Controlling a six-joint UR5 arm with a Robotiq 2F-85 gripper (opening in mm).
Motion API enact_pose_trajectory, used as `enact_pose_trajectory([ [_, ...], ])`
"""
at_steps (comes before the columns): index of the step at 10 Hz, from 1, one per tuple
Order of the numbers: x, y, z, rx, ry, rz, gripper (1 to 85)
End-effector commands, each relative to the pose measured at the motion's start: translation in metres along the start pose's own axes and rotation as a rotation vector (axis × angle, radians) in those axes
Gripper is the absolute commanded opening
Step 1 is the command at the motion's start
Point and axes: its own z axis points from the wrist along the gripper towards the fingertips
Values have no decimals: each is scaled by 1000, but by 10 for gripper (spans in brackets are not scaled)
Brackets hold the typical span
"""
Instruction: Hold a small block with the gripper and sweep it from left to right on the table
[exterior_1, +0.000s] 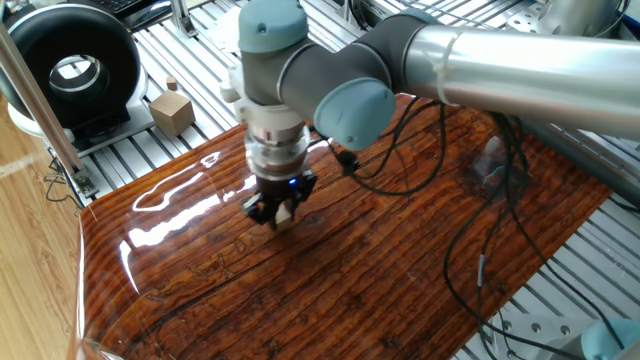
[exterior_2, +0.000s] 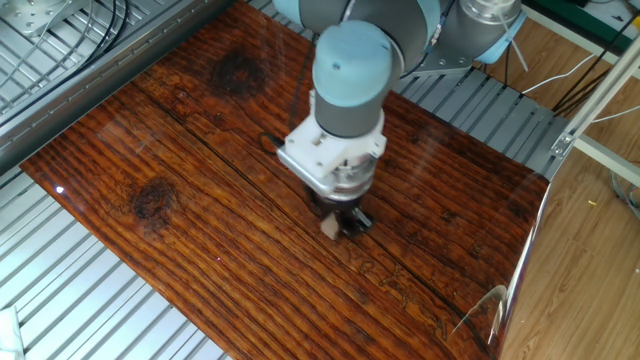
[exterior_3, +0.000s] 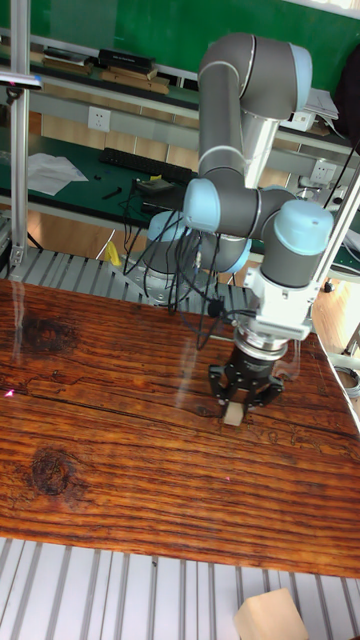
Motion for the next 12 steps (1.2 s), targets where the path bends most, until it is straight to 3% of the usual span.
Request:
enact_pose_trajectory([
  [1, 8, -23, 0, 16, 4, -46, 10],
  [12, 9, -19, 17, -13, 2, -47, 10],
])
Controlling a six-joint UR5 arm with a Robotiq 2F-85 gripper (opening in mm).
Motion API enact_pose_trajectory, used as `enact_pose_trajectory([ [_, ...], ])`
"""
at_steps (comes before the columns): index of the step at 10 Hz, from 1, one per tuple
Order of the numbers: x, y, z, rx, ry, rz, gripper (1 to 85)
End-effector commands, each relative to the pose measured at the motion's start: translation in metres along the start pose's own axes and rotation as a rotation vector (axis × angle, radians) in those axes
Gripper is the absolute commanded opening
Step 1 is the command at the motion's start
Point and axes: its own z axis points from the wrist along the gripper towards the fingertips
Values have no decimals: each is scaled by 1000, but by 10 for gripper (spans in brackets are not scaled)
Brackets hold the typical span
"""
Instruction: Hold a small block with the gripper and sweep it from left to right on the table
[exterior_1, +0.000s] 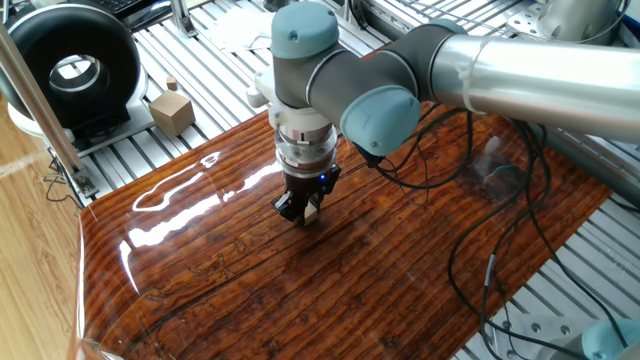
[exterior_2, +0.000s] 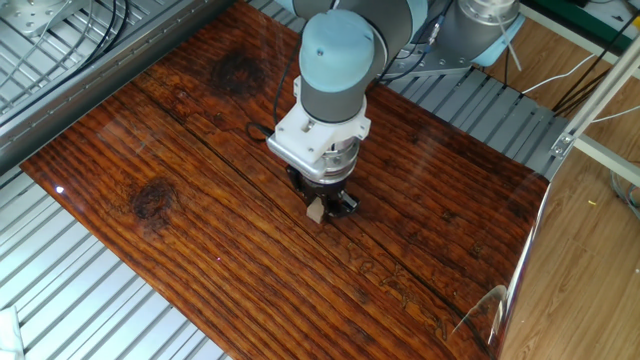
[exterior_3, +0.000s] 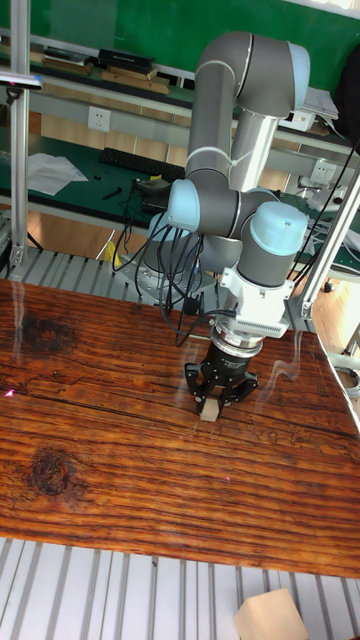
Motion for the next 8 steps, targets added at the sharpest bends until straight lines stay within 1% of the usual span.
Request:
enact_pose_trajectory([
  [1, 0, 3, 1, -22, 1, 13, 10],
  [2, 1, 4, -1, -22, 4, 15, 10],
  [3, 2, 6, -8, -24, 12, 19, 10],
  [4, 2, 8, -12, -31, 17, 21, 10],
  [5, 1, 7, -9, -40, 14, 18, 10],
  [6, 0, 6, -5, -39, 8, 17, 10],
  [8, 0, 1, -4, -31, 8, 12, 10],
])
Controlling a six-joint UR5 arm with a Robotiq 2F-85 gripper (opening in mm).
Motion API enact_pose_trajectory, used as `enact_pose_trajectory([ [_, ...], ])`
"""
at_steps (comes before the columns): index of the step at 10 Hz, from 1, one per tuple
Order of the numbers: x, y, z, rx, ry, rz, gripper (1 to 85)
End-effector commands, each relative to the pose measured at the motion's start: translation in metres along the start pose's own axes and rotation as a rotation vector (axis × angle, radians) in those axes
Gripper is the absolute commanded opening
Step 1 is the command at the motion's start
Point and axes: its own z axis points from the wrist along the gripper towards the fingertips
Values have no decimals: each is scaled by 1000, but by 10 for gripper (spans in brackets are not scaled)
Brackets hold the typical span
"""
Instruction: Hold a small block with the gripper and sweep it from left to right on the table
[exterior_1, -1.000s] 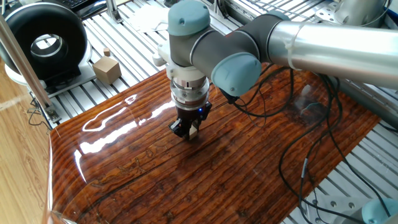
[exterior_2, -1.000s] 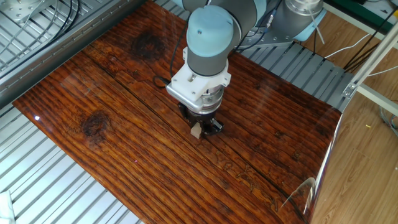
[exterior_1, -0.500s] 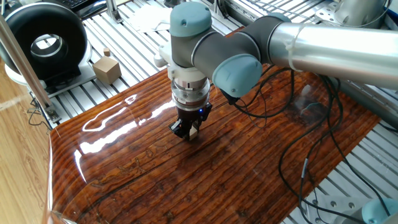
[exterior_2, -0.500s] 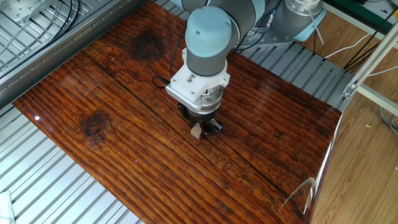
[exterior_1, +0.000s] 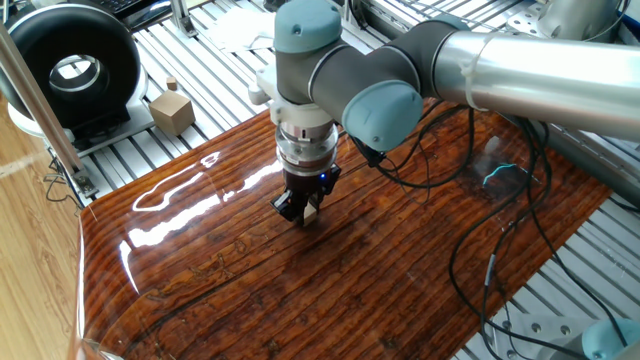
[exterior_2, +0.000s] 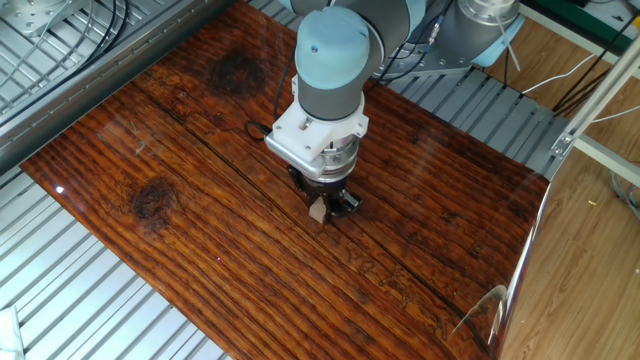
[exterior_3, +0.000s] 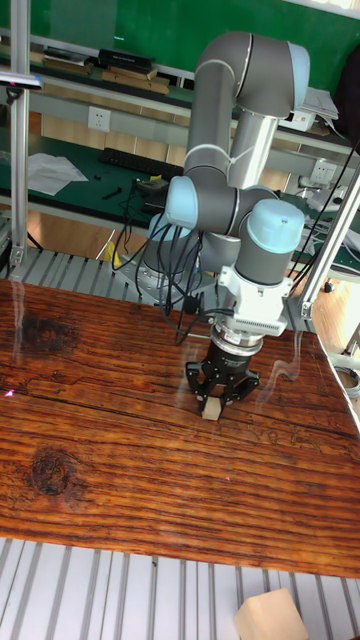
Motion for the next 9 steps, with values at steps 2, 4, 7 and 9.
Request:
enact_pose_trajectory([
  [2, 0, -2, 1, -9, 4, 5, 10],
  [4, 1, -3, 2, -5, 7, 1, 10],
  [7, 2, -3, 3, -5, 13, -4, 10],
  [9, 2, -3, 3, -8, 12, -4, 10],
])
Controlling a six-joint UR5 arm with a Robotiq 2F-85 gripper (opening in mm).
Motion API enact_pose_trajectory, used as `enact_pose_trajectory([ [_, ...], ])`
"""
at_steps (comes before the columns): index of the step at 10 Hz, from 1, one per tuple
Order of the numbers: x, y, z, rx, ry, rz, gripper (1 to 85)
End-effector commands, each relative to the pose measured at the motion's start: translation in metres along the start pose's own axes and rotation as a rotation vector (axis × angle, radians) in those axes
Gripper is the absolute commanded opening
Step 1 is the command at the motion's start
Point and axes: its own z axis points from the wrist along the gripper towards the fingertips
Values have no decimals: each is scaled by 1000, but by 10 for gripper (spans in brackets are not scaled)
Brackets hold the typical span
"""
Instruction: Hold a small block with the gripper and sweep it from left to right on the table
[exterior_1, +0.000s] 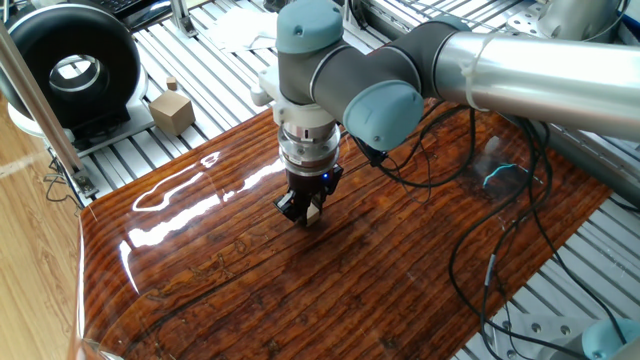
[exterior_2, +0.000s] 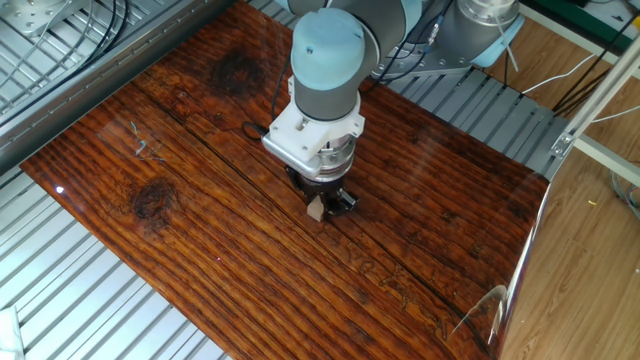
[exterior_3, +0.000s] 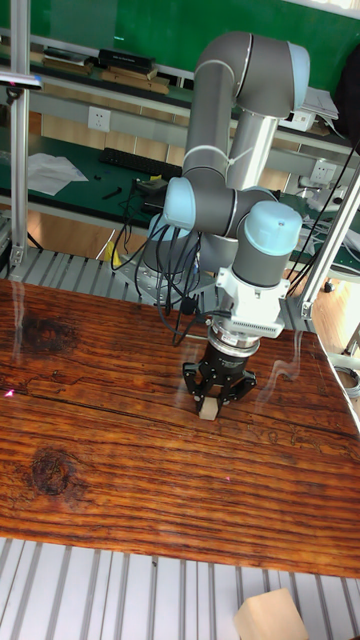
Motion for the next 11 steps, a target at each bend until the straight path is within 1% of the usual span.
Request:
enact_pose_trajectory([
  [1, -1, 3, -1, -14, 1, 8, 10],
  [4, 0, 4, -2, -15, 7, 8, 10],
  [7, 1, 1, 0, -6, 12, 2, 10],
  [8, 1, 3, -1, -5, 13, 5, 10],
  [10, 1, 9, -7, -2, 29, 16, 10],
  [11, 0, 9, -5, -6, 30, 11, 10],
])
